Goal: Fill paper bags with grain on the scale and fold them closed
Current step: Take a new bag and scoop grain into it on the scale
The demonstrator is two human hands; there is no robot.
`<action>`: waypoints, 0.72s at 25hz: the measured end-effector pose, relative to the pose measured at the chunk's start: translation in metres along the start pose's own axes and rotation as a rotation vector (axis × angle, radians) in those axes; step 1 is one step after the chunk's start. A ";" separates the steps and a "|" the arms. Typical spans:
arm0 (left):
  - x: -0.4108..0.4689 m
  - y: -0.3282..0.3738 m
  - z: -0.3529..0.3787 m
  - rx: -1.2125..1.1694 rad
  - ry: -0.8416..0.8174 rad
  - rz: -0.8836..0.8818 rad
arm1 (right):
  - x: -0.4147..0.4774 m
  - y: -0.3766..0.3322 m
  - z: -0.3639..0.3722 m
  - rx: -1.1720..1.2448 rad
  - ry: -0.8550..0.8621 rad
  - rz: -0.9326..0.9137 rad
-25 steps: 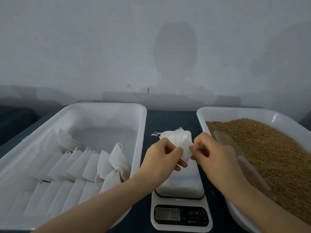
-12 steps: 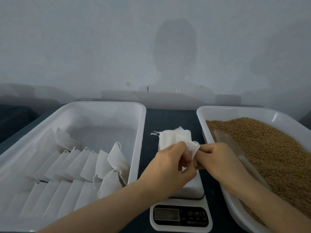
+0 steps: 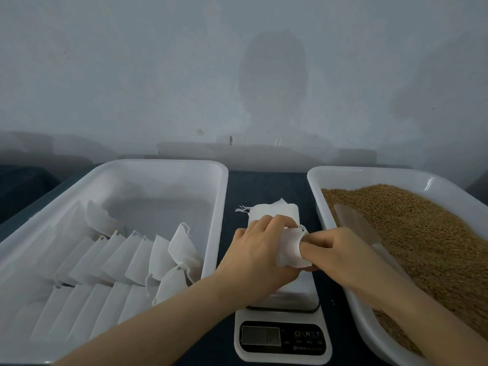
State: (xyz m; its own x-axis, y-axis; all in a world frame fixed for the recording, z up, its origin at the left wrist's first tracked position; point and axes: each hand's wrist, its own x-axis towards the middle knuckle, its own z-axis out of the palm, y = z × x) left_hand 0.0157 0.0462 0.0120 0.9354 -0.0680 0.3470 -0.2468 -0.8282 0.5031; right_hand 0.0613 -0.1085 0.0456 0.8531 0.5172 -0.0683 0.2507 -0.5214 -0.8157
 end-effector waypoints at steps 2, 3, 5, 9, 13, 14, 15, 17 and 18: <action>0.001 0.000 -0.002 -0.130 -0.044 -0.085 | -0.002 0.000 -0.003 -0.058 0.011 -0.036; 0.001 -0.001 -0.003 -0.191 -0.061 -0.138 | -0.003 0.002 -0.010 -0.081 0.061 -0.044; 0.001 -0.002 -0.004 -0.275 -0.105 -0.216 | -0.002 0.011 -0.034 -0.185 0.253 -0.034; 0.001 -0.003 -0.005 -0.351 -0.170 -0.240 | 0.004 0.046 -0.087 -0.738 0.215 0.309; 0.000 -0.001 -0.005 -0.312 -0.189 -0.217 | 0.010 0.079 -0.082 -0.792 -0.052 0.522; 0.000 -0.001 -0.005 -0.305 -0.184 -0.214 | 0.012 0.082 -0.082 -0.780 -0.004 0.507; 0.000 0.000 -0.006 -0.300 -0.182 -0.215 | 0.014 0.084 -0.084 -0.764 0.066 0.501; -0.001 -0.001 -0.006 -0.293 -0.184 -0.223 | 0.017 0.082 -0.091 -0.712 0.217 0.505; -0.001 -0.001 -0.006 -0.293 -0.185 -0.228 | 0.019 0.082 -0.093 -0.685 0.285 0.502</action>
State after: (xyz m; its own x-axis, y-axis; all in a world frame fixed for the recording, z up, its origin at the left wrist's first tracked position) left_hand 0.0136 0.0506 0.0161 0.9976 -0.0215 0.0662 -0.0646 -0.6422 0.7638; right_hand 0.1403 -0.2048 0.0314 0.9942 -0.0215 -0.1052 -0.0424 -0.9789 -0.2000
